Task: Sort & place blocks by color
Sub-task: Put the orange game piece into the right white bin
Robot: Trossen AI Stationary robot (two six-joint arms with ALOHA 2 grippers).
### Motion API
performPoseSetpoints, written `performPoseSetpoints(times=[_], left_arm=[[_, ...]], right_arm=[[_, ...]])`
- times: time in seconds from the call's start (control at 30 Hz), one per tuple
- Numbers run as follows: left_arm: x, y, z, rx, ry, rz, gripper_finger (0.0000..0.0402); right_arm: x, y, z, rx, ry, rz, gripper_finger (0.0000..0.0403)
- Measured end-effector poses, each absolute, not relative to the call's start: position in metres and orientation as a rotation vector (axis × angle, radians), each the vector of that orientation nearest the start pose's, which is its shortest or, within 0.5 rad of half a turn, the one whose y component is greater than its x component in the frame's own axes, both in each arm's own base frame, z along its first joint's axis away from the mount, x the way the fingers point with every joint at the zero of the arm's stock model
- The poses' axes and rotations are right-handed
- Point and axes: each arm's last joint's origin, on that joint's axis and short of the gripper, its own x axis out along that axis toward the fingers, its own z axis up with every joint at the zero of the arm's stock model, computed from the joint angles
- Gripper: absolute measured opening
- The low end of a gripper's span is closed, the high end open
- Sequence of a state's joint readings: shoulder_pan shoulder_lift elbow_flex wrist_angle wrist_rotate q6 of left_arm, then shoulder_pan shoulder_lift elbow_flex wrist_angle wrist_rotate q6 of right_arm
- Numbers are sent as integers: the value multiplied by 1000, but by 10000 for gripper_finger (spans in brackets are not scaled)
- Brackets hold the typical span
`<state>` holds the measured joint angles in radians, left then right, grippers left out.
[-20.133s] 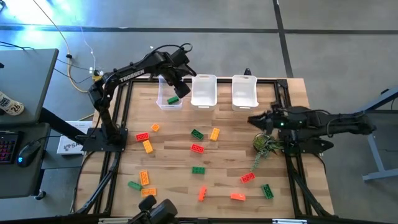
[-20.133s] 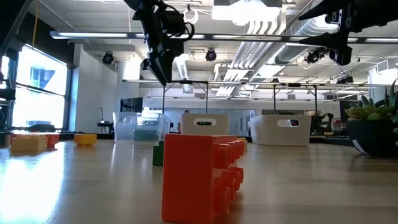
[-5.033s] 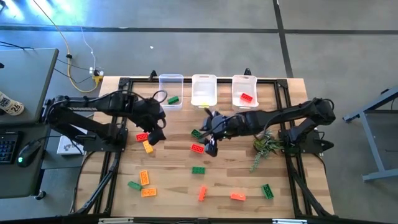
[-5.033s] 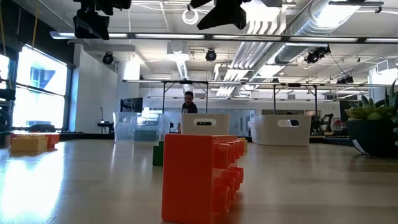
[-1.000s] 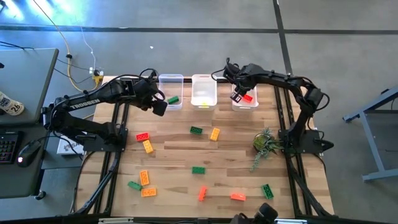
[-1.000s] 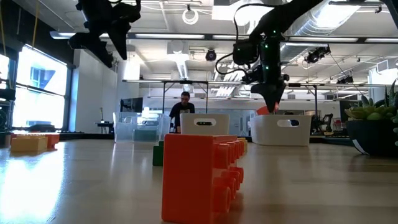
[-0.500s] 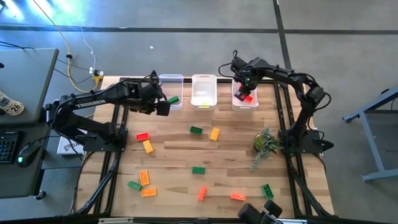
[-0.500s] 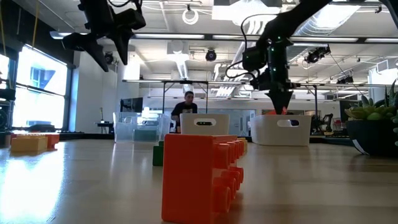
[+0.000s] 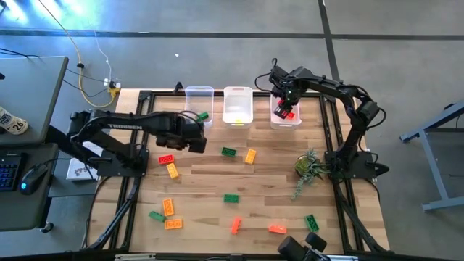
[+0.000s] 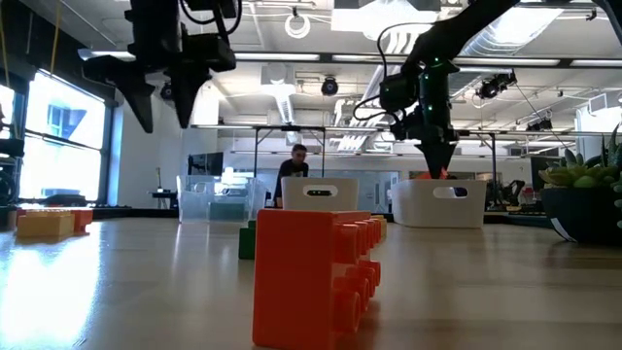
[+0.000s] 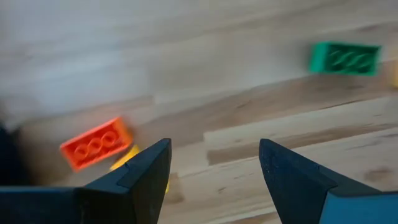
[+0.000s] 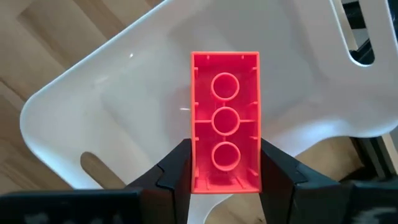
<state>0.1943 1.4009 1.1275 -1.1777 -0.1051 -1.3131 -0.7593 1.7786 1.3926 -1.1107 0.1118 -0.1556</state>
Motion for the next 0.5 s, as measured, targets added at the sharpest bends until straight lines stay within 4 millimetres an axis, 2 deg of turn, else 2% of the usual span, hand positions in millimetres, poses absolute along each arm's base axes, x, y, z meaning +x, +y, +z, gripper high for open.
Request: performPoseSetpoints(times=[0.13,0.3,0.4,0.5], left_arm=[[234,36,256,-1133,1106,1222,229],[235,19,256,-1180,1064,1267,229],[234,8,254,-1205,1044,1299,229],[230,-4,243,-1234,1041,1364,229]], right_arm=[[238,-230,229,347,1505,-557,151],[240,-232,229,327,1483,-557,191],[241,-233,229,321,1468,-562,199],[241,-233,229,319,1463,-564,200]])
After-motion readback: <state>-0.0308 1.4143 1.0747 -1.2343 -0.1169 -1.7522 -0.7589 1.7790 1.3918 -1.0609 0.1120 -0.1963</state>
